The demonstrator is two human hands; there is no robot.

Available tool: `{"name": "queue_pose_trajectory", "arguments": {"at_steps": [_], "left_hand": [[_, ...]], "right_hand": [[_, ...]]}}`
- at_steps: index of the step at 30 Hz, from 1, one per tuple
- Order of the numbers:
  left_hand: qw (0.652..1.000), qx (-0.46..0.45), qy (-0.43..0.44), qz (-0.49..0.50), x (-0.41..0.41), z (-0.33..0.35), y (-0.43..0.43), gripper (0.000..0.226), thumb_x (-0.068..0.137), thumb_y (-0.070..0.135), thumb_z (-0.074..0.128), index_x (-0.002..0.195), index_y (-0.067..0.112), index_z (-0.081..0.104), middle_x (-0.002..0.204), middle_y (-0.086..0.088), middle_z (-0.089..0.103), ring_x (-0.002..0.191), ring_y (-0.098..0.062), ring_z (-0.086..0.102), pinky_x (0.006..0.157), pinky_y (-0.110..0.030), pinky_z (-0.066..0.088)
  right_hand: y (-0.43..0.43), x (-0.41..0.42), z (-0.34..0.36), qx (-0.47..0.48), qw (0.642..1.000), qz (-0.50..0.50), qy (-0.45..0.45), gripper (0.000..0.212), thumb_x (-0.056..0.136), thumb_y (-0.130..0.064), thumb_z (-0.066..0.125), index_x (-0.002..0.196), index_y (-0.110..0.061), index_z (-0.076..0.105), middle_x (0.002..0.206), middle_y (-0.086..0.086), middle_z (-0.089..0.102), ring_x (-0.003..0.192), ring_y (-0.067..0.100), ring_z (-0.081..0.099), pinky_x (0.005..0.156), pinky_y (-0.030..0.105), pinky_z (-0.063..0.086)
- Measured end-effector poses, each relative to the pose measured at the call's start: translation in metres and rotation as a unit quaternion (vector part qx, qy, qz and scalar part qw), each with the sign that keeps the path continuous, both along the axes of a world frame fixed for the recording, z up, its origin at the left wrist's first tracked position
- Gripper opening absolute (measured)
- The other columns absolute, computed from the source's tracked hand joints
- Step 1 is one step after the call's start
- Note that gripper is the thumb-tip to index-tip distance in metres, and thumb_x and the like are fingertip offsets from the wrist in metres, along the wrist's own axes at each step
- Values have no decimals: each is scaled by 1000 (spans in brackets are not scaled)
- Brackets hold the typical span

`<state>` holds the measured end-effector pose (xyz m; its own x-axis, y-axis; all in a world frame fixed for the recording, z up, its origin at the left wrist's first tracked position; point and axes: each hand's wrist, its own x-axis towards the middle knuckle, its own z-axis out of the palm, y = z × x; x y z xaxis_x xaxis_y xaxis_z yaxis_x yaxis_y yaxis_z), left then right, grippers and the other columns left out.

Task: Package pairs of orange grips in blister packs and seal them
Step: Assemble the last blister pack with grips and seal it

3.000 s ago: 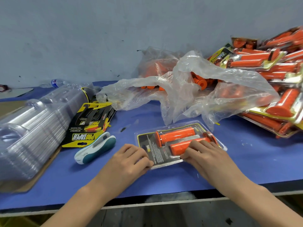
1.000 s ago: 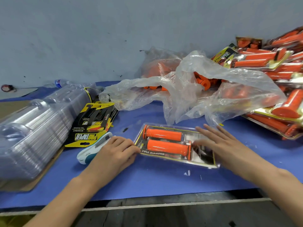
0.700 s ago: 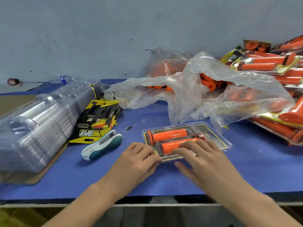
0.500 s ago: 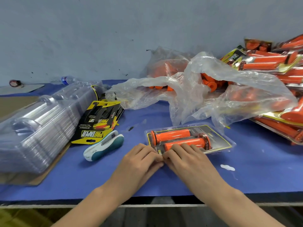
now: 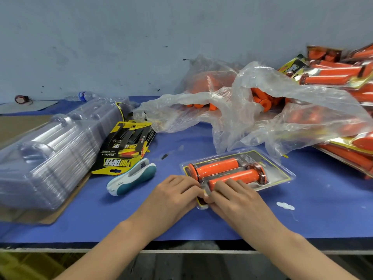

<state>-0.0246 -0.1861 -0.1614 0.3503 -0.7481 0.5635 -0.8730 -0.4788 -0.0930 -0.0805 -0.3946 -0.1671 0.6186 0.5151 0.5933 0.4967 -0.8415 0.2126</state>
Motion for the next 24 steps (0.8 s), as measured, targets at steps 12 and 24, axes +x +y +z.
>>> {"name": "queue_pose_trajectory", "arguments": {"at_steps": [12,24], "left_hand": [[999,36,16,-7,-6,2,6,19,100,22,51,87,11,60,107,-2,65,95,-21,65,72,-33,56],[996,19,79,-23,18,12,47,30,97,34,51,83,12,65,115,4,68,130,-2,50,98,-17,47]], "right_hand": [[-7,1,1,14,1000,17,-10,19,93,-23,65,78,-19,55,78,-2,48,69,18,45,65,29,35],[-56,1,1,-25,999,-37,-23,17,87,-9,68,79,-18,56,79,1,50,66,23,46,64,33,43]]}}
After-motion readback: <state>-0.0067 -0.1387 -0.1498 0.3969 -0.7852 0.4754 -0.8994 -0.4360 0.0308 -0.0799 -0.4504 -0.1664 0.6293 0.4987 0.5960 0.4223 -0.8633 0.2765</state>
